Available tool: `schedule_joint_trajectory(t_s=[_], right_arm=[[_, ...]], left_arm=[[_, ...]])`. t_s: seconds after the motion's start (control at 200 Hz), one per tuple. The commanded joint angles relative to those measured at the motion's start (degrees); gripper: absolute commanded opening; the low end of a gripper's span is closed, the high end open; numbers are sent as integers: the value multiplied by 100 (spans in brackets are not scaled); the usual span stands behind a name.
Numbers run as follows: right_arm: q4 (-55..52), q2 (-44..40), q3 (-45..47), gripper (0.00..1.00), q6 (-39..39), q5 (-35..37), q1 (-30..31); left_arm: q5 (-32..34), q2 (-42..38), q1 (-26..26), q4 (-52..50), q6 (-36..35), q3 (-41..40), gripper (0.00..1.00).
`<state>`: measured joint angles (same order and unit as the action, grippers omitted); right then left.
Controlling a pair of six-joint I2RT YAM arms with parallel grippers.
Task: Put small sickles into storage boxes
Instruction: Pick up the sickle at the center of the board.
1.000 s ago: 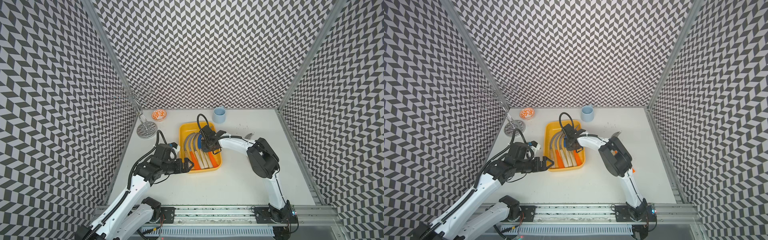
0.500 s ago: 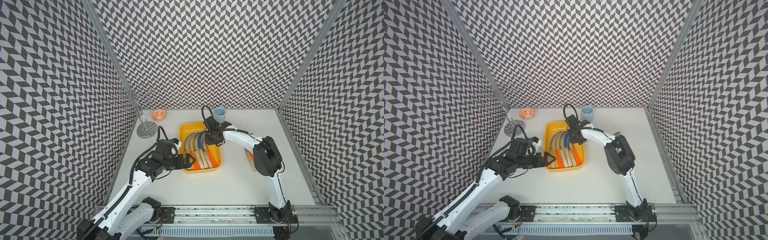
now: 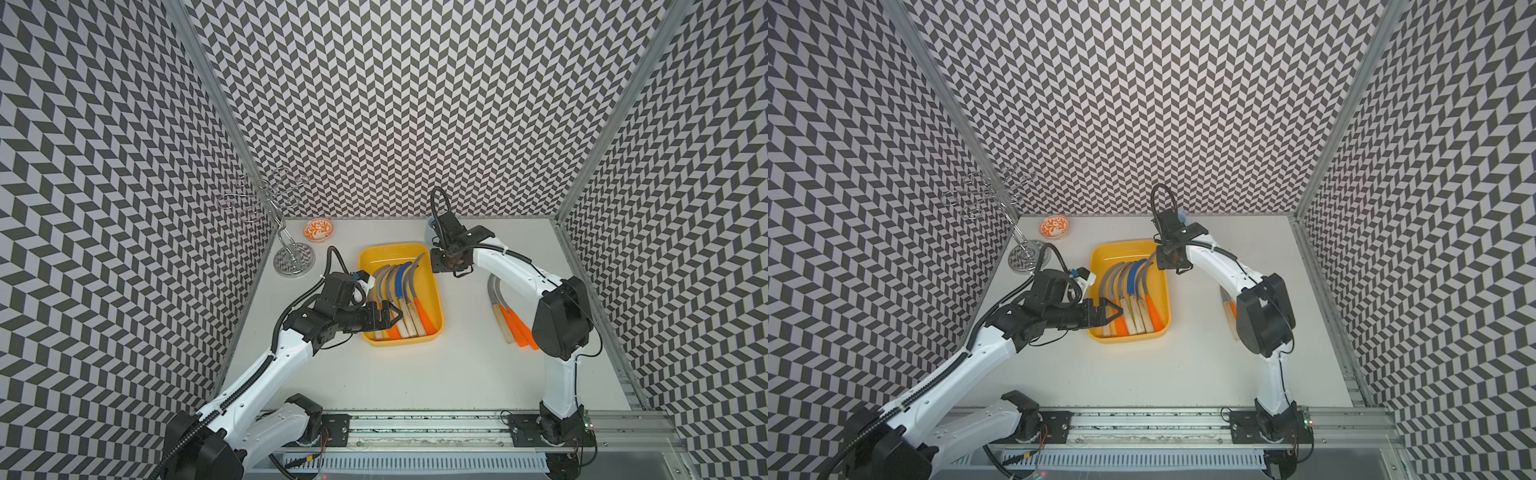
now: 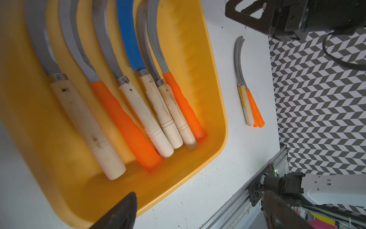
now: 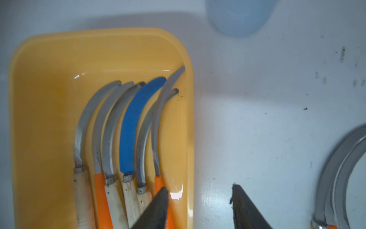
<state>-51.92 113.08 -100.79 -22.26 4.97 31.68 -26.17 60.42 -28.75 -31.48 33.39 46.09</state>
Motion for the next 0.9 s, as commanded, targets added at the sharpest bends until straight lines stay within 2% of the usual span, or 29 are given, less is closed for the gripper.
schedule_joint_trajectory(t_s=[0.0,0.32,0.611,0.896], right_arm=[[-30,-565,449,64,66,132,-127],[307,-1590,2202,100,-104,136,-415],[341,-1842,3323,100,-585,303,-739],[745,-1878,4159,100,-819,161,-1176]], left_arm=[[84,212,-334,454,197,255,100],[239,750,-1121,1080,571,252,100],[340,899,-1754,1654,922,-68,100],[385,910,-1948,1787,977,-290,100]])
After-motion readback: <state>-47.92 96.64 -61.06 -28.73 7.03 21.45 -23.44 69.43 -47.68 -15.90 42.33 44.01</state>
